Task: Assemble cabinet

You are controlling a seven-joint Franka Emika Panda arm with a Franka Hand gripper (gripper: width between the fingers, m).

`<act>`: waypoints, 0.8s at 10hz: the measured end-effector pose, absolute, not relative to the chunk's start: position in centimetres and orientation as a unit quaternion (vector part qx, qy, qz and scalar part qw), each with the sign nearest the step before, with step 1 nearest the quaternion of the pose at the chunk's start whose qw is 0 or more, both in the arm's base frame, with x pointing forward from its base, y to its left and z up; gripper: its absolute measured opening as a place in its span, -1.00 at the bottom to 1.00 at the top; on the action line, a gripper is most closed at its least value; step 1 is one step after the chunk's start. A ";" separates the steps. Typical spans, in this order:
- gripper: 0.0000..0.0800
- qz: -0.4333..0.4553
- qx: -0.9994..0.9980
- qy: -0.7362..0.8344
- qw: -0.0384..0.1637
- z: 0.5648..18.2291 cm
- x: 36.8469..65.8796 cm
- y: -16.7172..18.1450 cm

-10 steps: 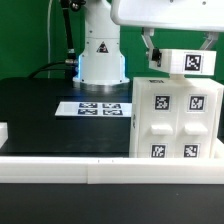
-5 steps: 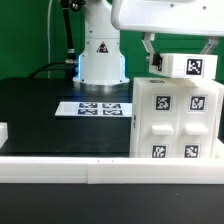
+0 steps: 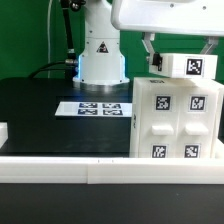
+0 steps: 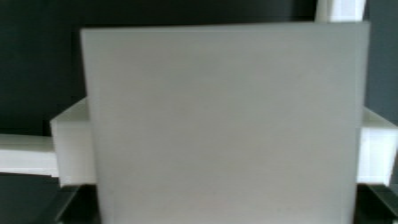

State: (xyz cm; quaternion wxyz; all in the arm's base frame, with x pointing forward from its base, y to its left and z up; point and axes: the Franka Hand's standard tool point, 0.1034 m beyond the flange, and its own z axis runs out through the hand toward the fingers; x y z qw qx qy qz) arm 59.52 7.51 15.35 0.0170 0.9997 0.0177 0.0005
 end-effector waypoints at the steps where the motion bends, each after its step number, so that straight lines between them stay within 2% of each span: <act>1: 0.42 0.001 1.000 0.011 0.017 15.4 59.5 7.5; 8: 0.42 0.003 0.989 -0.146 0.014 15.4 59.5 7.8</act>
Offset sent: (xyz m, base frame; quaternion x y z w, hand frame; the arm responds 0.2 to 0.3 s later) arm 0.0000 0.0000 0.0000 0.0000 0.0000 0.1938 0.9810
